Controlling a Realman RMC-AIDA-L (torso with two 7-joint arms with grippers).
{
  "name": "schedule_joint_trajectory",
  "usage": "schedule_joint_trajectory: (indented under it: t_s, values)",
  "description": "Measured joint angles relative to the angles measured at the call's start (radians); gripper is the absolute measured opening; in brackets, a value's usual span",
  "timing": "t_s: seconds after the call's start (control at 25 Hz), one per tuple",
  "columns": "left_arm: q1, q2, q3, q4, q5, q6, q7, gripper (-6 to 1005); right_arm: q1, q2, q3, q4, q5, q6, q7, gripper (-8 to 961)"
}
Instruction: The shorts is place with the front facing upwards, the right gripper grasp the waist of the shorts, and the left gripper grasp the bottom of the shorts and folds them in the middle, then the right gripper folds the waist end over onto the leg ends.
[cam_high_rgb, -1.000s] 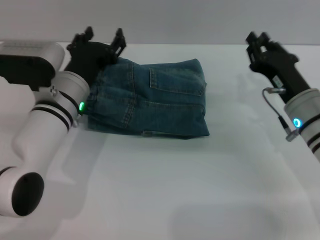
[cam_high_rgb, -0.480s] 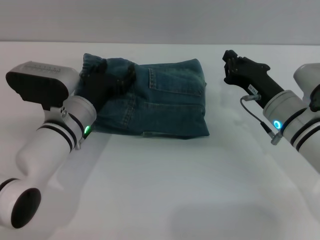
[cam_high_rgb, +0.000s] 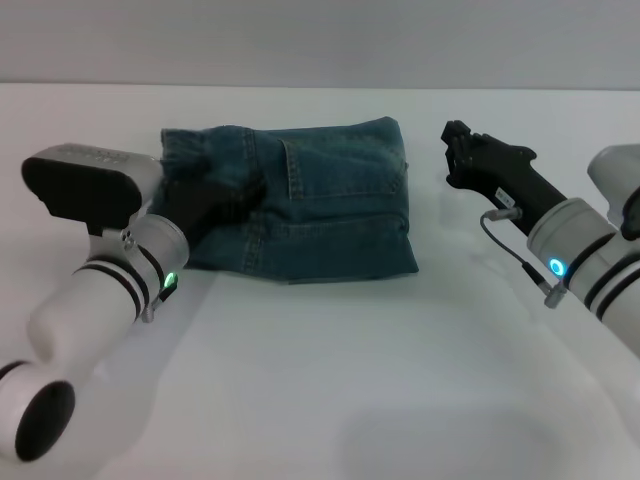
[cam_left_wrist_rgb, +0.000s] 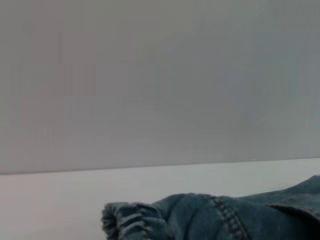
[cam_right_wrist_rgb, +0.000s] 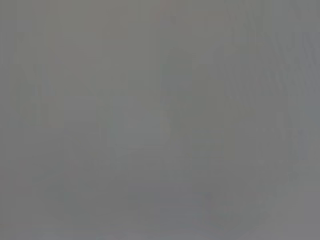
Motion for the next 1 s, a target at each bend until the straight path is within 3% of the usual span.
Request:
schedule_joint_trajectory:
  t_s: [0.28,0.4,0.52,0.76,0.8,1.0]
  values:
    - [0.081,0.015,-0.009,-0.108,0.011,0.316,0.128,764,-0.095,-0.012,0.068,-0.031,-0.038,-0.282,-0.041,85]
    - [0.070,0.015,-0.050,-0.090,0.012,0.336,0.191,764,-0.150,-0.016,0.156,-0.046,-0.035,-0.372,-0.077,101]
    - [0.041,0.008,-0.064,0.007,0.011,0.381,0.238,765,-0.212,-0.010,0.268,-0.057,-0.032,-0.414,-0.177,116]
    - [0.030,0.011,-0.106,0.089,0.005,0.407,0.176,766,-0.327,0.009,0.383,-0.060,-0.029,-0.474,-0.408,147]
    - [0.039,0.012,-0.161,0.128,0.007,0.403,0.149,766,-0.343,0.009,0.387,-0.056,-0.029,-0.488,-0.412,152]
    - [0.034,0.013,-0.181,0.191,0.008,0.375,0.136,769,-0.418,0.011,0.417,-0.019,-0.012,-0.536,-0.415,322]
